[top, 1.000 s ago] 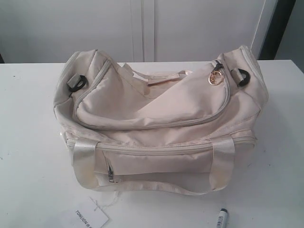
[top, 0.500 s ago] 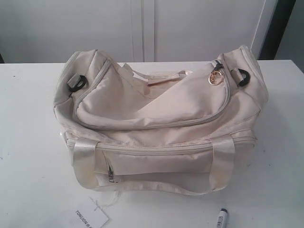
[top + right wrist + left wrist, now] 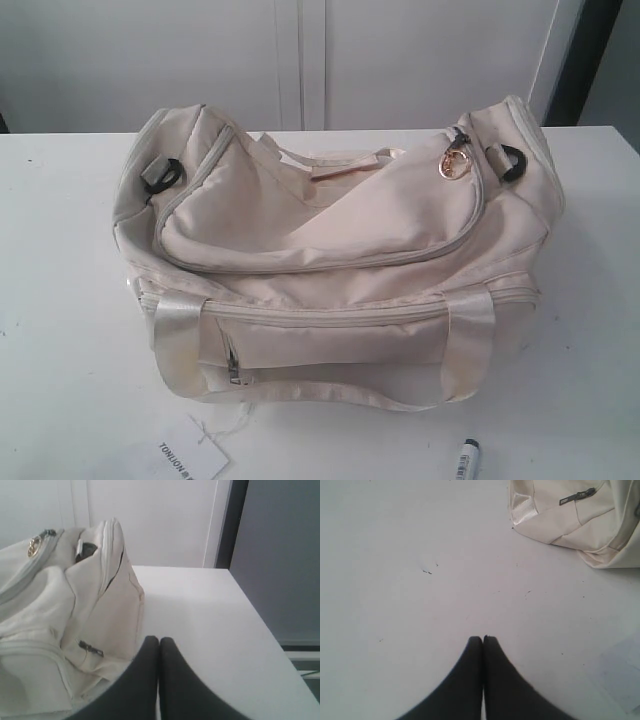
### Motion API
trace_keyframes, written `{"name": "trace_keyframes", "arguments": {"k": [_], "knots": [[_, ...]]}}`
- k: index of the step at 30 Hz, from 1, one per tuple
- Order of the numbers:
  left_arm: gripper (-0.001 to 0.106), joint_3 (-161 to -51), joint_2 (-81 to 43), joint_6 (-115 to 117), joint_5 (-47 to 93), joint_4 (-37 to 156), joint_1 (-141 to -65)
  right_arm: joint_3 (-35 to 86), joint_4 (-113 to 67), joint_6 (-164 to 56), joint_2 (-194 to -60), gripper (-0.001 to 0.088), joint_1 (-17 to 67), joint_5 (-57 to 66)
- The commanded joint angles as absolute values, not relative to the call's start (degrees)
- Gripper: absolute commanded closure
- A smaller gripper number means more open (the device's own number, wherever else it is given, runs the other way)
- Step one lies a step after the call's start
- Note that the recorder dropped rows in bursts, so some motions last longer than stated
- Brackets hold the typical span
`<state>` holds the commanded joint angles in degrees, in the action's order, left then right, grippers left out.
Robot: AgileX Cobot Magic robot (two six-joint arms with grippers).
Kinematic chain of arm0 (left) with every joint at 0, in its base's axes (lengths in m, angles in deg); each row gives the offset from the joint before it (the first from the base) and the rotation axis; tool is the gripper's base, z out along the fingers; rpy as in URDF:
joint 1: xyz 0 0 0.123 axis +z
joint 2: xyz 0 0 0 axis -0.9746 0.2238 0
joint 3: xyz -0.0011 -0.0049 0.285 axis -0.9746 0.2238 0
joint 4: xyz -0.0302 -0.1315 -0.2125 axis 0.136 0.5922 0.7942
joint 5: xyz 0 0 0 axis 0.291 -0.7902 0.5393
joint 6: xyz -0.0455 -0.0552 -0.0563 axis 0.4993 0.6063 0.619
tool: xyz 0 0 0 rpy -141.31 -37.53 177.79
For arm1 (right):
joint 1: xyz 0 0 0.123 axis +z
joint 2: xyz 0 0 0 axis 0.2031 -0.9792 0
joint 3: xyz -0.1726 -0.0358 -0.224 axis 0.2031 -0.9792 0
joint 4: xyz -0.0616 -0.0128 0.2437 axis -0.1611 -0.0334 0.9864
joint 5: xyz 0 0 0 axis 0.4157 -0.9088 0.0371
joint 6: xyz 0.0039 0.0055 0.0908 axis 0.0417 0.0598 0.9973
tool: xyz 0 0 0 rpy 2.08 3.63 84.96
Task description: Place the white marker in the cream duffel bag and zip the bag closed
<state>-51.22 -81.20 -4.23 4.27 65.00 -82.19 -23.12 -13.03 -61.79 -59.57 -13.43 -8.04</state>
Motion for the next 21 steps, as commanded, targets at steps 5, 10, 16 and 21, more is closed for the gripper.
{"name": "trace_keyframes", "arguments": {"k": [5,10,16,21], "knots": [[0.105,-51.22,-81.20,-4.23,4.27,65.00,-82.19,-19.81,-13.03,-61.79,-59.57,0.0868,-13.43,-8.04],[0.105,-51.22,-81.20,-4.23,4.27,65.00,-82.19,-19.34,-13.03,-61.79,-59.57,0.0868,-13.43,-6.44],[0.105,-51.22,-81.20,-4.23,4.27,65.00,-82.19,-19.34,-13.03,-61.79,-59.57,0.0868,-13.43,-6.44],[0.105,-51.22,-81.20,-4.23,4.27,65.00,-82.19,-19.34,-13.03,-61.79,-59.57,0.0868,-13.43,-6.44]]}}
